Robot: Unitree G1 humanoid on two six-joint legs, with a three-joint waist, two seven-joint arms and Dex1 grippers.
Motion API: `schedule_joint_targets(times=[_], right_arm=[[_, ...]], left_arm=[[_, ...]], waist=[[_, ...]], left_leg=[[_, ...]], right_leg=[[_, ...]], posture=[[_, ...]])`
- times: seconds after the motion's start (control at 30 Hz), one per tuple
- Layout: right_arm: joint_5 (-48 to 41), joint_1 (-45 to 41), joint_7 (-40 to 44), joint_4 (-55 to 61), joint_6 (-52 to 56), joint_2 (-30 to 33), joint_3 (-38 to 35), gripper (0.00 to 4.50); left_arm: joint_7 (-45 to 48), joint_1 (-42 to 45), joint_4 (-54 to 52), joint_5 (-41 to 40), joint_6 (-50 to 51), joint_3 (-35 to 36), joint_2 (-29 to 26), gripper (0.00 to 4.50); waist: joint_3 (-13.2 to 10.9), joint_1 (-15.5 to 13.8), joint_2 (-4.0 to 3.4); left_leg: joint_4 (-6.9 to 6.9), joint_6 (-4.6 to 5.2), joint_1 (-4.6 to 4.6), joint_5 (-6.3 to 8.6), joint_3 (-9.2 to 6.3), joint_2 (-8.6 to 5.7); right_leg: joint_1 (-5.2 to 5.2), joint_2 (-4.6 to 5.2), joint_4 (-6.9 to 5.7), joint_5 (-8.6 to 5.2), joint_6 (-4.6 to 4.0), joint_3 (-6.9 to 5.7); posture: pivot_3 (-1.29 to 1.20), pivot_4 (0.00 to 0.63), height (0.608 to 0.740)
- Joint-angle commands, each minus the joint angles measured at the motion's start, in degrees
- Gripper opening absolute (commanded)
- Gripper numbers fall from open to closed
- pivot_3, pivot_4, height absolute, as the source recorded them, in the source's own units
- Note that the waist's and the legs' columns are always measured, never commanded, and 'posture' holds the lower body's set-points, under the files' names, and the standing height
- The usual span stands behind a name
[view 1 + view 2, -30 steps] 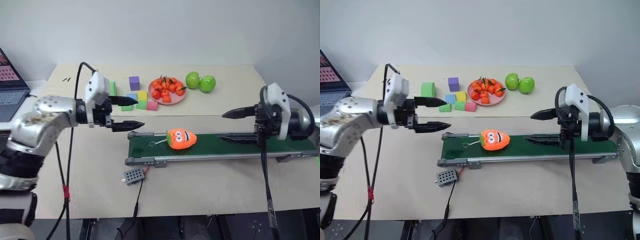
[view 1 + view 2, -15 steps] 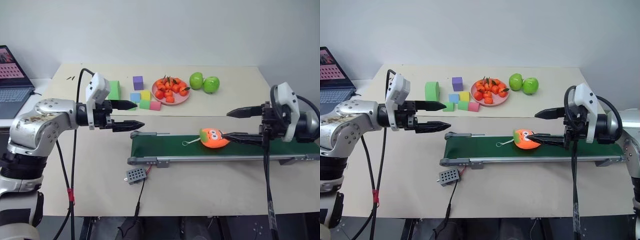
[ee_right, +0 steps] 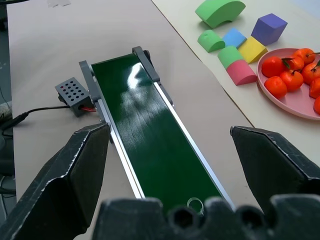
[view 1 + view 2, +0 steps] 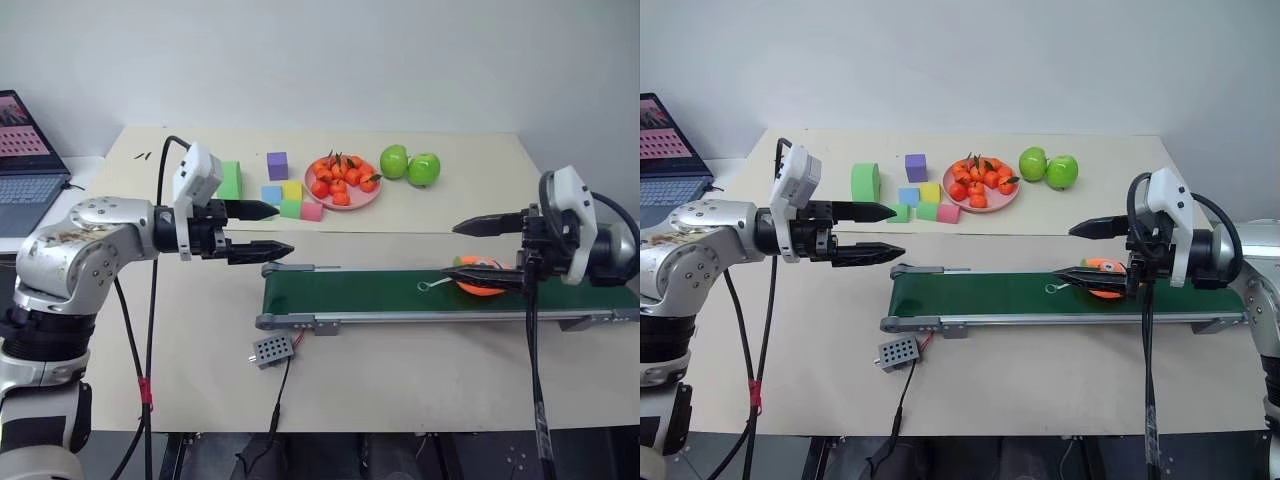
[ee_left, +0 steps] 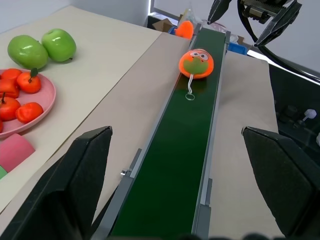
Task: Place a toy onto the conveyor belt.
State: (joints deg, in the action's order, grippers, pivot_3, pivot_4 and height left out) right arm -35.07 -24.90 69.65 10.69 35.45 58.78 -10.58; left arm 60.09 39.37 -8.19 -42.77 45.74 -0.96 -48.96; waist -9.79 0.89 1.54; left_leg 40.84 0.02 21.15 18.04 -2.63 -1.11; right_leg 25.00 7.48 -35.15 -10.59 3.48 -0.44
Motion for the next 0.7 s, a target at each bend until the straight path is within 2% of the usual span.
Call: schedule_joint_targets(times=[0.03,0.7], right_arm=[[-1.3,-1.2,-0.5,1.6,-0.6,0.0,-2.1,4.50],[-1.7,-1.7,-2.0,2.4,0.3,-1.0,-1.5,4.50]], left_arm=[[-0.1,0.5,-2.0,-0.1,0.3,2.0,0.1,4.44],[0.5,2.8,0.3,-1.1,2.3,3.2,1.2,4.44]], waist=[[0.0,0.0,0.00],[0.0,0.0,0.00]], left_leg=[[0.00,0.00,0.00,0.00,0.00,0.00],[0.00,0.00,0.00,0.00,0.00,0.00]], right_leg=[[0.00,0.00,0.00,0.00,0.00,0.00],[0.00,0.00,0.01,0.00,0.00,0.00]], posture=[[0.00,0.150,0.738],[0.00,0.150,0.738]])
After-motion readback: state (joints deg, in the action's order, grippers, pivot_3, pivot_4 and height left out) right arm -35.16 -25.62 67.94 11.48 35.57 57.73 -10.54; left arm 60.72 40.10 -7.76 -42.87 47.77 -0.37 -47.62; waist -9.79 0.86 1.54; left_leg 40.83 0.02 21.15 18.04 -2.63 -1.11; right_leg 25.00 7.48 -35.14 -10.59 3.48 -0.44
